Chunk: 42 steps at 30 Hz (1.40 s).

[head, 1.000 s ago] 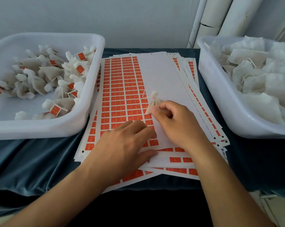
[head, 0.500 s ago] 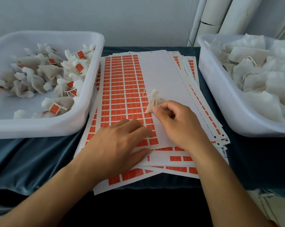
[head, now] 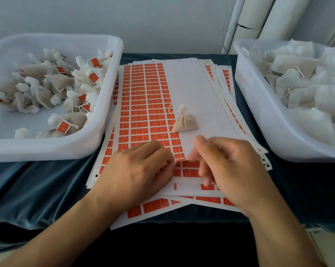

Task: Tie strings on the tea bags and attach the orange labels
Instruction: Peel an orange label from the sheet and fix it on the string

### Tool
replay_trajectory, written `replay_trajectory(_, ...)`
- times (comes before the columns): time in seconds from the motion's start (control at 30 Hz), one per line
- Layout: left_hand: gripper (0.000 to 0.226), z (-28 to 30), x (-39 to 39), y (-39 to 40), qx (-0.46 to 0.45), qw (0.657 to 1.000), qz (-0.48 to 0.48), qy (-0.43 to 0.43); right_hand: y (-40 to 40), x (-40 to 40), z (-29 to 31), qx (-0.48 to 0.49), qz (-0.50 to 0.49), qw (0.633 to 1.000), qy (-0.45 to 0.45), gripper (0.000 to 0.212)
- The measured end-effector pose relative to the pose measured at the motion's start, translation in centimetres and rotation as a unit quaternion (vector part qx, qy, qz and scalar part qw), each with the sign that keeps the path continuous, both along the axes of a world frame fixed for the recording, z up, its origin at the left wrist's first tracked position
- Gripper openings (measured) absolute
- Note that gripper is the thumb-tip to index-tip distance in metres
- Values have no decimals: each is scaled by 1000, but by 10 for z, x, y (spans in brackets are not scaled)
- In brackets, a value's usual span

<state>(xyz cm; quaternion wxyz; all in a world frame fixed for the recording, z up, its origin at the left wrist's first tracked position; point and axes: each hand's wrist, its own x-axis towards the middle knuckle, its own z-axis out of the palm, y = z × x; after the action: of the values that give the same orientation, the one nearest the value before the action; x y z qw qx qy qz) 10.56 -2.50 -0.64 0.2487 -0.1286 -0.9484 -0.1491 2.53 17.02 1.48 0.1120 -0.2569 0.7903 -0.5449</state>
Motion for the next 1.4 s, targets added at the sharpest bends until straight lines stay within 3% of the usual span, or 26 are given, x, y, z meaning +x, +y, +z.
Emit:
replay_trajectory(0.13,16,0,2,1,26,997,39,64,4,8,-3,43,63,987,-143,54)
replay_trajectory(0.27,16,1,5,1,7,992,37,117,-5,8,-12,-8,20,983,-183,52)
replay_trajectory(0.47,17,-1,9,4,-9,995,12,102,-16,10,-22,-120,-37,958,-258,24)
replay_trajectory(0.6,27,4,7,6,86,996,35,-2,-14,10,-27,-114,-58,960,-247,15)
replay_trajectory(0.73,41,7,4,12,78,993,58,-61,-14,10,-29,-95,-47,971,-214,13)
replay_trajectory(0.87,34,9,2,16,137,983,66,-99,-13,11,-31,-82,-44,979,-179,9)
replay_trajectory(1.2,20,14,-4,16,327,914,72,-230,-9,9,-35,-28,-42,988,-145,22)
replay_trajectory(1.4,9,14,-6,20,335,908,91,-236,-9,8,-34,-13,-37,991,-130,22)
